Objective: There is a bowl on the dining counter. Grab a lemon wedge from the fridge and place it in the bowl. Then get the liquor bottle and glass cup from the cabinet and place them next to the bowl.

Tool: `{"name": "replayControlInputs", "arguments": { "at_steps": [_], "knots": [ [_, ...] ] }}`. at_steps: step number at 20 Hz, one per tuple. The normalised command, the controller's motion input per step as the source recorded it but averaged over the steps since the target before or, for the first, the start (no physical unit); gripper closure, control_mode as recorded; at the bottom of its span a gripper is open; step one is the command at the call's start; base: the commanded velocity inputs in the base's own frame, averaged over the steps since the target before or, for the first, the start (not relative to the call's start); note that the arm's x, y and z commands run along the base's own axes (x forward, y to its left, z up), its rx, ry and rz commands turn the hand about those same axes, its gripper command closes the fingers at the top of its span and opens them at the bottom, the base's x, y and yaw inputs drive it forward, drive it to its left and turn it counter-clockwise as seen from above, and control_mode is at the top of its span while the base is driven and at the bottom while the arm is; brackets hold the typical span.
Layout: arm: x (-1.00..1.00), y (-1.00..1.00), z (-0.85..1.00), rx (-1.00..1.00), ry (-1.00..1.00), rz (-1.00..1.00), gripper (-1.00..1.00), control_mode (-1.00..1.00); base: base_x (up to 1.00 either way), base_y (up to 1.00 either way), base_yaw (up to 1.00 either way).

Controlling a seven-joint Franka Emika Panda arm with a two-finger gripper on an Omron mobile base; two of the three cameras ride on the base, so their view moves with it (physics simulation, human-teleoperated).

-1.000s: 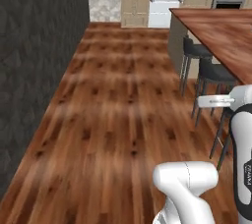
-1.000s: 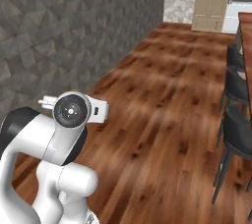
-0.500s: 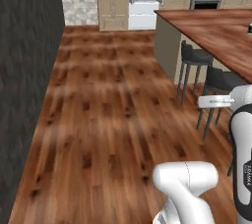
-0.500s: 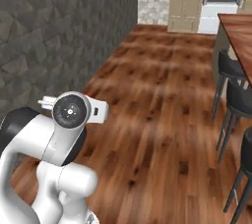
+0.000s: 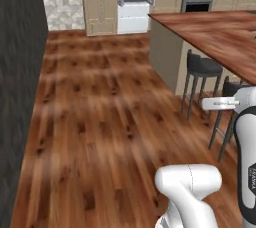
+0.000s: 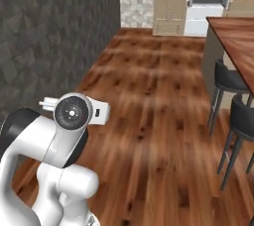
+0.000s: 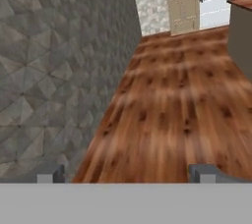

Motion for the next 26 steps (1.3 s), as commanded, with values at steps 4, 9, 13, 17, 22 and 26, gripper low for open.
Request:
{"name": "replayControlInputs", "arguments": {
  "at_steps": [4, 9, 13, 17, 22, 26],
  "knots": [
    [0.0, 0.0, 0.0, 0.0, 0.0, 0.0, -1.0, 1.0, 1.0, 0.37, -0.21],
    [0.0, 0.0, 0.0, 0.0, 0.0, 0.0, -1.0, 1.0, 1.0, 0.36, -0.2],
    [0.0, 0.0, 0.0, 0.0, 0.0, 0.0, -1.0, 1.0, 1.0, 0.36, -0.2],
    [0.0, 0.0, 0.0, 0.0, 0.0, 0.0, -1.0, 1.0, 1.0, 0.36, -0.2],
    [0.0, 0.0, 0.0, 0.0, 0.0, 0.0, -1.0, 1.0, 1.0, 0.38, -0.2],
    [0.0, 0.0, 0.0, 0.0, 0.0, 0.0, -1.0, 1.0, 1.0, 0.44, -0.2]
  ]
}}
